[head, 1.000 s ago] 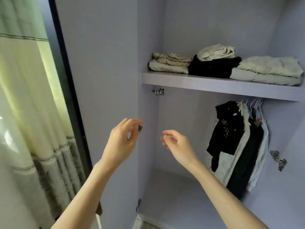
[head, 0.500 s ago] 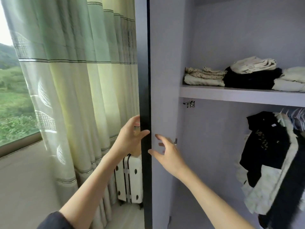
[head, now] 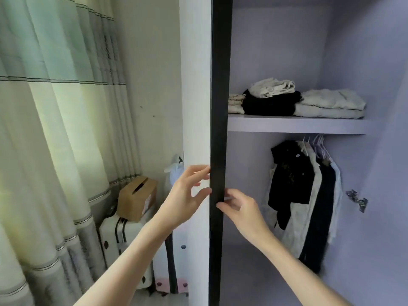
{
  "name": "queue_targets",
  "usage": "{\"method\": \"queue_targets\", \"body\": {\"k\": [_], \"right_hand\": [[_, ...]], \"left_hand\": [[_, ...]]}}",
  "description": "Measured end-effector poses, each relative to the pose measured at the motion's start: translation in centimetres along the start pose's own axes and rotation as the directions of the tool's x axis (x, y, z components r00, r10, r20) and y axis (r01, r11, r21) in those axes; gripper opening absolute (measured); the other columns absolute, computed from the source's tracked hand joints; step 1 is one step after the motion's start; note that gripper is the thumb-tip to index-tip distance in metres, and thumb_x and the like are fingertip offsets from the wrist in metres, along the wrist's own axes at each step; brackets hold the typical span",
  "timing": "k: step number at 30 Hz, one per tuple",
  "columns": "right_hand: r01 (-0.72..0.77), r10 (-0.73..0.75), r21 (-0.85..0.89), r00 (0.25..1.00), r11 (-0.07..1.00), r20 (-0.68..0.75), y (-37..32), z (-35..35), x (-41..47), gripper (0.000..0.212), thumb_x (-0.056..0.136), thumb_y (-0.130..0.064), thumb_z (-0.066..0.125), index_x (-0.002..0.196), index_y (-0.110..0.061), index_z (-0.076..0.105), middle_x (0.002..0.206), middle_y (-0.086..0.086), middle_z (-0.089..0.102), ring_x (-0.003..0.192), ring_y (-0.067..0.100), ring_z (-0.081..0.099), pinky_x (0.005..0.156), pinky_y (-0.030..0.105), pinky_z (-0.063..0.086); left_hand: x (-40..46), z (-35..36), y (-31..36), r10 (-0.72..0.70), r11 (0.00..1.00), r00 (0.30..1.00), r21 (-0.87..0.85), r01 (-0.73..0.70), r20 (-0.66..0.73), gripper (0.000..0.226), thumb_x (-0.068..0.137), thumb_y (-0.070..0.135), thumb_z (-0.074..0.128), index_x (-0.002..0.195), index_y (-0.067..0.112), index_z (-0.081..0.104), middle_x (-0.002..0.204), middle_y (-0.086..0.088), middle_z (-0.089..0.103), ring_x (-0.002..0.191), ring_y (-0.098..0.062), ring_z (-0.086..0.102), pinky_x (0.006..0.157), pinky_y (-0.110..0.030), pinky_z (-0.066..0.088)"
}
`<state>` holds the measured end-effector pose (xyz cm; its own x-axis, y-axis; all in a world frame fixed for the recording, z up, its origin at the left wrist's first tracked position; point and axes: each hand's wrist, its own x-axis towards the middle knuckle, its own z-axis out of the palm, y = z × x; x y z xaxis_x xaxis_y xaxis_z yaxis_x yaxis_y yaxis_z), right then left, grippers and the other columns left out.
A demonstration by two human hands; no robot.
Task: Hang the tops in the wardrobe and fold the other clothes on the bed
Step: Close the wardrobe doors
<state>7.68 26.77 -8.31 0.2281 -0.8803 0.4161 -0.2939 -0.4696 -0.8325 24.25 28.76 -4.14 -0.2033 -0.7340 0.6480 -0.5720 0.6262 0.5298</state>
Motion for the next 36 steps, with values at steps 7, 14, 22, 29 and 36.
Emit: {"method": "queue_targets", "body": {"k": [7, 14, 22, 29, 36], "right_hand": [[-0.116, 0.110, -0.015, 0.969, 0.993, -0.221, 5.4, -9.1, 2.0, 0.017, 0.088, -0.017, 0.064, 0.103, -0.025, 0.065, 0.099, -0.013, 0.067, 0.091, -0.001, 0.061, 0.083, 0.013, 0.047], [-0.170, 0.145, -0.049, 0.935, 0.984, -0.324, 11.6, -15.0, 7.3, 0.036, 0.089, -0.019, 0.064, 0.124, -0.015, 0.056, 0.112, -0.012, 0.061, 0.095, -0.007, 0.054, 0.076, -0.004, 0.039], [-0.168, 0.134, -0.101, 0.952, 0.981, -0.276, 16.4, -17.5, 14.0, 0.047, 0.092, -0.012, 0.058, 0.137, -0.011, 0.046, 0.125, -0.002, 0.050, 0.112, 0.010, 0.052, 0.103, 0.023, 0.039], [-0.193, 0.178, -0.061, 0.965, 0.979, -0.192, 19.1, -18.6, 17.3, 0.047, 0.095, -0.019, 0.053, 0.141, -0.016, 0.041, 0.140, -0.001, 0.047, 0.128, 0.008, 0.044, 0.104, 0.020, 0.033], [-0.229, 0.226, -0.026, 0.970, 0.973, -0.088, 20.1, -18.6, 19.3, 0.055, 0.098, -0.020, 0.047, 0.148, -0.017, 0.026, 0.150, 0.001, 0.035, 0.139, 0.011, 0.030, 0.114, 0.031, 0.027]], "left_hand": [[6.6, 10.2, -0.7, 0.148, 0.968, 0.970, 0.173, -0.182, 0.194, 0.068, 0.094, -0.001, 0.047, 0.147, 0.030, 0.016, 0.153, 0.016, -0.001, 0.140, 0.000, 0.009, 0.109, -0.006, 0.012], [13.9, 19.1, -3.6, 0.049, 0.811, 0.952, 0.544, -0.215, 0.303, 0.079, 0.097, 0.003, 0.030, 0.139, 0.031, -0.031, 0.137, 0.011, -0.047, 0.141, -0.023, -0.027, 0.116, -0.041, -0.004], [19.6, 23.7, -7.1, -0.031, 0.686, 0.970, 0.711, -0.156, 0.242, 0.087, 0.094, 0.004, 0.034, 0.129, 0.031, -0.041, 0.137, 0.009, -0.050, 0.136, -0.022, -0.034, 0.116, -0.039, -0.005], [22.4, 25.7, -9.1, -0.140, 0.627, 0.959, 0.772, -0.108, 0.247, 0.083, 0.097, 0.013, 0.035, 0.131, 0.029, -0.039, 0.137, 0.007, -0.051, 0.130, -0.026, -0.041, 0.115, -0.046, -0.007], [24.1, 26.3, -9.9, -0.196, 0.593, 0.950, 0.801, -0.084, 0.244, 0.085, 0.096, 0.013, 0.037, 0.133, 0.024, -0.039, 0.133, 0.008, -0.055, 0.130, -0.025, -0.042, 0.115, -0.048, -0.007]]}}
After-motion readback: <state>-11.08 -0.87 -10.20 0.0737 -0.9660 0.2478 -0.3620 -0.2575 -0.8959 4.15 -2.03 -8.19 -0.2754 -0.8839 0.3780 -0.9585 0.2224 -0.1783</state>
